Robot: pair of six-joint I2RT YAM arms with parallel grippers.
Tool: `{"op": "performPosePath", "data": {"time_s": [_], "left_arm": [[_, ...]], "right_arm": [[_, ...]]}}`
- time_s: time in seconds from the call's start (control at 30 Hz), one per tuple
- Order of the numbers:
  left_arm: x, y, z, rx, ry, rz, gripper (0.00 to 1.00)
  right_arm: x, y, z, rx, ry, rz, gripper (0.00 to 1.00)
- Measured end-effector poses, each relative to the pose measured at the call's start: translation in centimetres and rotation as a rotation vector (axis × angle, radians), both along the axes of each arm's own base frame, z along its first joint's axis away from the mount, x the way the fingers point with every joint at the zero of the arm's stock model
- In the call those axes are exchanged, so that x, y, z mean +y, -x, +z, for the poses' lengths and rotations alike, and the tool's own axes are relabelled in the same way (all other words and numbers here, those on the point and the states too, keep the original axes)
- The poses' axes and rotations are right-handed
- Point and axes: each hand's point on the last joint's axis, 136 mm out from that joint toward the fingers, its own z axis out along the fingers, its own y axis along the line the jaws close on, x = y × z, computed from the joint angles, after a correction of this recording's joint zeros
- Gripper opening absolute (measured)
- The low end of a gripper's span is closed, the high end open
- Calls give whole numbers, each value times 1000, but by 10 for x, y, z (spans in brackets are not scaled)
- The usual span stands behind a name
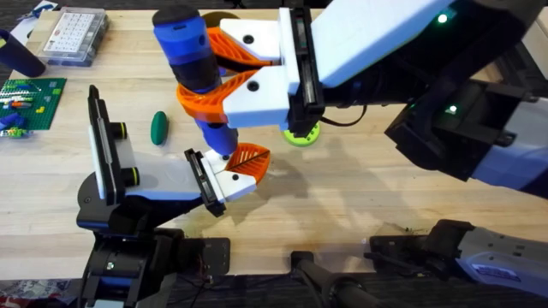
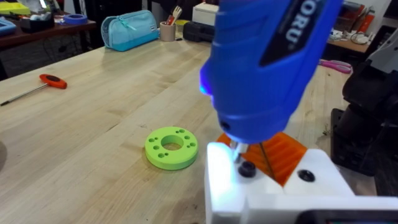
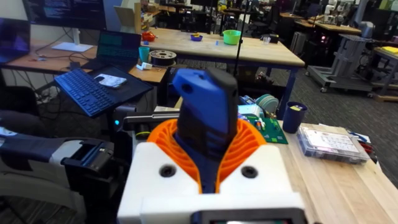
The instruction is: Pick up the gripper from the table and insert it into the empty holder that is missing its gripper. Then pick up a screw, insert it into the mounting hole, and use the screwdriver to tighten it. Finally, clean up the table by picking up the vegetable and placing it into the bucket.
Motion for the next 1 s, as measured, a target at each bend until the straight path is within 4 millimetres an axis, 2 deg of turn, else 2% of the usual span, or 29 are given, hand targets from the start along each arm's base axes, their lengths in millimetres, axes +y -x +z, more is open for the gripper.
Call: {"op": "performPosePath", "data": {"time_s": [0.6, 1.0], "left_arm": [[0, 0, -1, 11, 3, 0, 10], [0, 0, -1, 10, 3, 0, 10]], "right_arm": [[0, -1, -3, 10, 9, -4, 92], [-1, 0, 13, 3, -64, 6, 91]]}}
